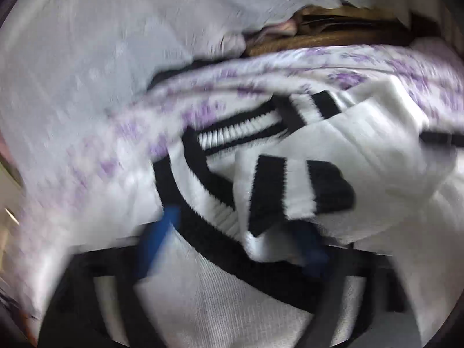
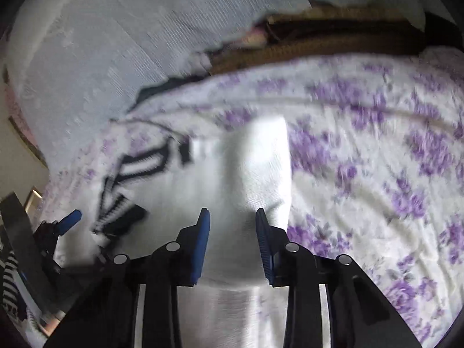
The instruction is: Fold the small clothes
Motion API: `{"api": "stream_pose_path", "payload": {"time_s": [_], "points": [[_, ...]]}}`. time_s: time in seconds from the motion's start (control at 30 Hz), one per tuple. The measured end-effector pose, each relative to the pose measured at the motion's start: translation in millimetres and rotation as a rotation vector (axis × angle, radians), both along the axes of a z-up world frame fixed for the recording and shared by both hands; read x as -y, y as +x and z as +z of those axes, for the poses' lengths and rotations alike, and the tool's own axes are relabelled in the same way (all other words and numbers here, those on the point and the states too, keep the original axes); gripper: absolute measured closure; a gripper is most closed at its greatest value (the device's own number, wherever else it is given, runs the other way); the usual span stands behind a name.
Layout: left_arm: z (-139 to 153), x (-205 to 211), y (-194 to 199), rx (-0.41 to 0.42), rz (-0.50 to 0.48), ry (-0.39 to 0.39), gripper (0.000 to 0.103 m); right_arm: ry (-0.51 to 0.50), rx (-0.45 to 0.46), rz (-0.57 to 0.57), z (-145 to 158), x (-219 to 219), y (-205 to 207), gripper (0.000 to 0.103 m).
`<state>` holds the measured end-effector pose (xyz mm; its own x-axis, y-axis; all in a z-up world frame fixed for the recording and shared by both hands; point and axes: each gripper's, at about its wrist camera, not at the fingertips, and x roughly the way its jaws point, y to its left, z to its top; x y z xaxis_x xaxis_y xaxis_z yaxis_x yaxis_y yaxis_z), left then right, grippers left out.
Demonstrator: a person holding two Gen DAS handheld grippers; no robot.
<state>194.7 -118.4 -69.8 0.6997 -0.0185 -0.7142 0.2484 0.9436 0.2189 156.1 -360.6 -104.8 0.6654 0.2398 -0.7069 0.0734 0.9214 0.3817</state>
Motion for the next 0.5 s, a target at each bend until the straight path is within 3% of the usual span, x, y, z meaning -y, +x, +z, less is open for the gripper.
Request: {"api": "stream_pose_path", "payload": {"time_s": [0.03,0.07,0.17,0.27,0.37,0.5], "points": [[3,-12,3,-0.039,-0.002,-0.09,0.081,0.024,-0.001,-0.007,-4,4,0,0.079],[5,-25,8,-0.083,-0.001,-0.184,0.089,0.041,0.002,-0.014,-5,7,-1,0.082],[5,-73,15,-0.183,0.058,-0.511,0.092,0.065,0.012,-0.019,-4,11,-5,0.082],[-13,-122,21,-0.303,0.119,-0.82,0.083,0.054,0.043,-0.041,4,11,-9,0.081],[-27,-127,24,-0.34,0.144,-0.859,0.084,-0.004,0.125,-0.058,28,6,-12,0.079],[-18,-119,16,-0.269,0.134,-0.803,0.085,-0.039,0.126,-0.072,45,3,11,0.078]]}}
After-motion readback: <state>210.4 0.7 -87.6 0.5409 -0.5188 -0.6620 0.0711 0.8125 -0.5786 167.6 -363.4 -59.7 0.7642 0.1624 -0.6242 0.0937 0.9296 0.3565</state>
